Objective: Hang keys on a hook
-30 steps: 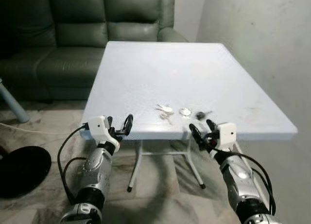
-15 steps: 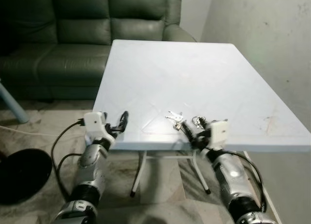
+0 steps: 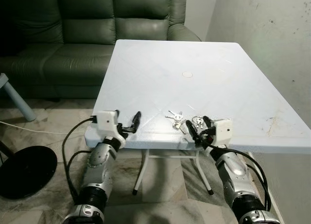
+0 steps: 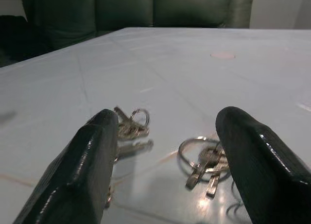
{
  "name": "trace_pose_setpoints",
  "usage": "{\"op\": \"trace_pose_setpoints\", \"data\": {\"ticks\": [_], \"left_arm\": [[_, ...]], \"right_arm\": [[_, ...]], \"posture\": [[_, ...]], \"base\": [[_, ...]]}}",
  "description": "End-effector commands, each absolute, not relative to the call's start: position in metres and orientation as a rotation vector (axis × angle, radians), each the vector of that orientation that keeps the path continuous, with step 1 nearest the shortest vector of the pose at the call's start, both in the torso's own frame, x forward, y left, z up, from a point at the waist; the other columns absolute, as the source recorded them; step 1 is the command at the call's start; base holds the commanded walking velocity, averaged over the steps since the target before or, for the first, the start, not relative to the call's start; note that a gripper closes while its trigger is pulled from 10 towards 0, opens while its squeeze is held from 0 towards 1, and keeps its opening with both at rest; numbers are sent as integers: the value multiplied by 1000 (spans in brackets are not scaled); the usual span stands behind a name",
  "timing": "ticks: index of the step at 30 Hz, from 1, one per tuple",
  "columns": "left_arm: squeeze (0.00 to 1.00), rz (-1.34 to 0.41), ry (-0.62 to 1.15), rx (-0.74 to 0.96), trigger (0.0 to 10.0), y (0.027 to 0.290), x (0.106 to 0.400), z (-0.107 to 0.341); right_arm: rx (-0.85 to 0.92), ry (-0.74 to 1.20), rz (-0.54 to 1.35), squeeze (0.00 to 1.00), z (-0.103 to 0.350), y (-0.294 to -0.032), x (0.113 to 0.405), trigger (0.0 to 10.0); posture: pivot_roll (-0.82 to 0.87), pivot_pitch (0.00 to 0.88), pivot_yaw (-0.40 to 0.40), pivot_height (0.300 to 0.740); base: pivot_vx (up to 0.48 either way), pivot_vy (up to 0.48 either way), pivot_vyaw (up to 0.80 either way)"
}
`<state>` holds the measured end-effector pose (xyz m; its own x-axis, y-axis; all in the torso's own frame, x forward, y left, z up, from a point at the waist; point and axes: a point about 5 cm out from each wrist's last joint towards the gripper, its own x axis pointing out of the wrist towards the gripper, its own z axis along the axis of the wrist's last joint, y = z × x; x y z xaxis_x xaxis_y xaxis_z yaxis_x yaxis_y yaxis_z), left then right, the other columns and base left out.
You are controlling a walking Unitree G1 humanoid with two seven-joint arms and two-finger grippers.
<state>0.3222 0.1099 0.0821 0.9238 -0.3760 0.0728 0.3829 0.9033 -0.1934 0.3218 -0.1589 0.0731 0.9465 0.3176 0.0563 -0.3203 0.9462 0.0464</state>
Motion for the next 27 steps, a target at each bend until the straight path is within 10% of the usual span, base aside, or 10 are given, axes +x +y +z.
{"op": "trace_pose_setpoints", "data": {"ticks": [1,18,20,27], "left_arm": [[0,-467,-32,-177,10000,99,317,83],[0,-610,-39,-174,10000,67,303,92],[0,-611,-38,-177,10000,66,302,92],[0,-608,-29,-182,10000,66,301,92]], "right_arm": [[40,-65,317,0,79,-160,326,10000],[45,-23,203,0,81,-172,334,10000],[61,-15,208,1000,80,-171,334,10000],[22,-5,227,1000,78,-172,332,10000]], "posture": [[39,0,-32,732],[37,0,-31,732],[37,0,-32,732],[41,0,-38,732]], "base": [[0,0,0],[0,0,0],[0,0,0],[0,0,0]]}}
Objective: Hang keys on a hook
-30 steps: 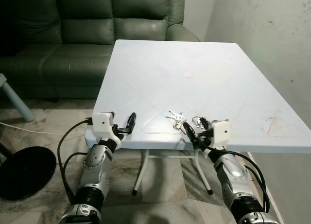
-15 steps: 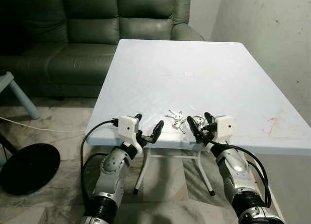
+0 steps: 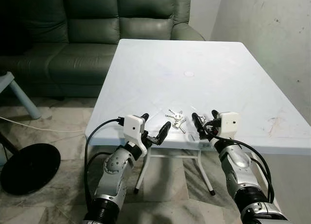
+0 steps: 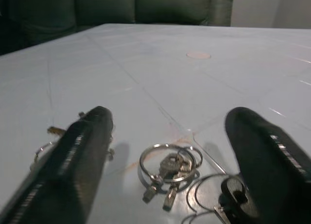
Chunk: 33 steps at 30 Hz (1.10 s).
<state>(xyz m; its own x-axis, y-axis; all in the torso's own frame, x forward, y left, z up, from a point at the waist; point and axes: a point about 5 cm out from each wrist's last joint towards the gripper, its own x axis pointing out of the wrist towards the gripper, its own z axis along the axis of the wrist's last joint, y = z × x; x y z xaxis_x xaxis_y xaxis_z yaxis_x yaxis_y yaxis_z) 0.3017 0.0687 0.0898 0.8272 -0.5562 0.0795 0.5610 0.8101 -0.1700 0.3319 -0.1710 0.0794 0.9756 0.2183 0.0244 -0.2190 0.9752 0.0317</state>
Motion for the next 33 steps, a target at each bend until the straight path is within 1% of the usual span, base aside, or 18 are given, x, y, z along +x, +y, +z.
{"op": "trace_pose_setpoints", "data": {"ticks": [1,4,7,8,12,18,23,24,25,26,27,28,29,30,31,33], "left_arm": [[0,-608,-29,-182,10000,66,301,92],[0,-605,-23,-183,10000,66,300,92],[0,-605,-21,-185,10000,66,299,92],[0,-607,-20,-186,10000,65,299,92],[0,-609,-17,-187,10000,64,298,91],[0,-612,-13,-193,10000,62,297,92],[0,-610,-14,-197,10000,62,297,93],[0,-609,-14,-198,10000,62,298,93],[0,-608,-14,-198,10000,62,298,93],[0,-608,-13,-199,10000,62,298,93],[0,-607,-13,-199,10000,62,298,93],[0,-606,-12,-200,10000,62,298,93],[0,-605,-12,-200,10000,62,298,93],[0,-604,-12,-200,10000,62,298,93],[0,-604,-12,-202,10000,62,298,93],[0,-602,-11,-202,10000,63,298,94]], "right_arm": [[22,-5,227,1000,78,-172,332,10000],[22,13,249,1000,76,-172,332,10000],[-17,32,239,1000,75,-173,332,10000],[-48,44,225,0,74,-173,332,10000],[-26,88,215,0,71,-171,333,10000],[-111,154,120,0,65,-171,334,10000],[-122,175,98,0,62,-175,333,10000],[-150,181,74,0,62,-178,333,9686],[-160,178,67,0,62,-179,333,9686],[-161,176,62,0,62,-180,333,7961],[-159,170,58,0,63,-180,333,3333],[-158,164,52,0,63,-181,333,1451],[-158,162,50,0,64,-182,333,1059],[-158,162,49,0,64,-183,333,1059],[-153,147,34,0,65,-185,332,0],[-146,136,24,0,67,-187,332,0]], "posture": [[41,0,-38,732],[40,0,-40,732],[39,0,-41,732],[38,0,-42,732],[36,0,-42,732],[33,0,-42,732],[33,0,-42,732],[32,0,-43,732],[32,0,-43,732],[32,0,-43,732],[33,0,-44,732],[33,0,-43,732],[33,0,-44,732],[33,0,-44,732],[32,0,-44,732],[31,0,-44,732]], "base": [[0,0,0],[0,0,0],[0,0,0],[0,0,0],[0,0,0],[0,0,0],[0,0,0],[0,0,0],[0,0,0],[0,0,0],[0,0,0],[0,0,0],[0,0,0],[0,0,0],[0,0,0],[0,0,0]]}}
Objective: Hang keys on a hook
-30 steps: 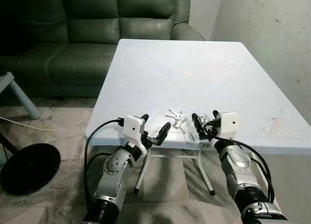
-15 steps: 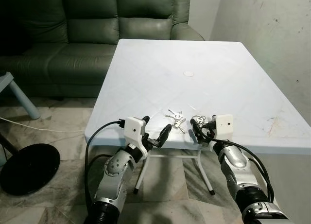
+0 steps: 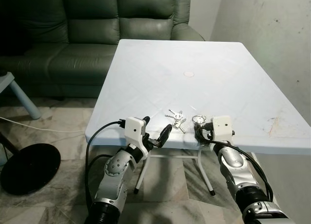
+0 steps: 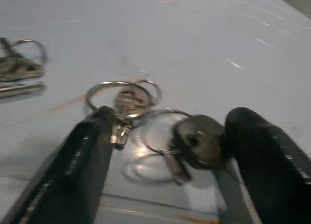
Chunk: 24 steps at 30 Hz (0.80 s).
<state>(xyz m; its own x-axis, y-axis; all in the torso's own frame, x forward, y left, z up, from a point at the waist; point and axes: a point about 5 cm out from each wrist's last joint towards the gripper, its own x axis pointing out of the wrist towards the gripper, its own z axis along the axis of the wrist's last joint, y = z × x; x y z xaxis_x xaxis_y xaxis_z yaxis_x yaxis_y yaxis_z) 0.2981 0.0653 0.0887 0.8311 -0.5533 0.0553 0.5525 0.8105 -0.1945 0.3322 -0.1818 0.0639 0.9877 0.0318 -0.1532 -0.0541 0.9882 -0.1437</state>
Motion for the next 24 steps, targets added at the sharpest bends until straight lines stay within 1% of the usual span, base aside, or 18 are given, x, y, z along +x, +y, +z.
{"op": "trace_pose_setpoints", "data": {"ticks": [1,23,24], "left_arm": [[0,-601,-11,-203,10000,63,298,94],[0,-591,-12,-210,10000,62,299,96],[0,-591,-12,-210,10000,62,299,96]], "right_arm": [[-149,132,25,0,67,-187,332,0],[-144,93,42,0,72,-190,333,0],[-142,92,52,0,73,-189,333,2667]], "posture": [[31,0,-43,732],[30,0,-39,732],[30,0,-39,732]], "base": [[0,0,0],[0,0,0],[0,0,0]]}}
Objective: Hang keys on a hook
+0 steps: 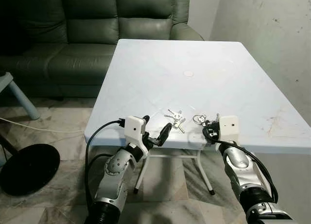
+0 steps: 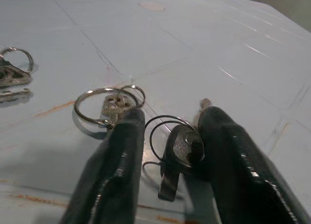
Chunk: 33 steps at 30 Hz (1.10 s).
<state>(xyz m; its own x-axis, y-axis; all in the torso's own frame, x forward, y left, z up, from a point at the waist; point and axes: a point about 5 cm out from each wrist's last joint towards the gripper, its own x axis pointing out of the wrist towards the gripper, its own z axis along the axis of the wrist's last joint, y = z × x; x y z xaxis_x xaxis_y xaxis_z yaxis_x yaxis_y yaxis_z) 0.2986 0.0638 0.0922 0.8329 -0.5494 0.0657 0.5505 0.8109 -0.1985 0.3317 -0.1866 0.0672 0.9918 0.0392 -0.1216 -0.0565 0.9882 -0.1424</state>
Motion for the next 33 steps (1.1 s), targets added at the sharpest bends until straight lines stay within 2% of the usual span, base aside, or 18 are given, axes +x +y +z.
{"op": "trace_pose_setpoints", "data": {"ticks": [1,2,27,28,31,32,33], "left_arm": [[0,-591,-12,-210,10000,62,299,96],[0,-591,-12,-210,10000,62,299,96],[0,-598,-15,-219,10000,58,300,97],[0,-598,-17,-219,10000,58,301,98],[0,-597,-19,-220,10000,58,302,99],[0,-596,-19,-220,10000,58,302,99],[0,-596,-19,-220,10000,57,302,99]], "right_arm": [[-142,92,52,0,73,-189,333,2667],[-119,101,79,0,72,-188,334,10000],[-96,57,183,0,76,-199,331,10000],[-41,27,244,1000,78,-195,329,10000],[-66,61,209,1000,75,-196,330,10000],[-66,73,217,537,74,-195,330,10000],[-73,67,227,0,74,-194,330,10000]], "posture": [[30,0,-39,732],[29,0,-39,732],[26,0,-38,732],[25,0,-41,732],[24,0,-41,732],[24,0,-41,732],[24,0,-42,732]], "base": [[0,0,0],[0,0,0],[0,0,0],[0,0,0],[0,0,0],[0,0,0],[0,0,0]]}}
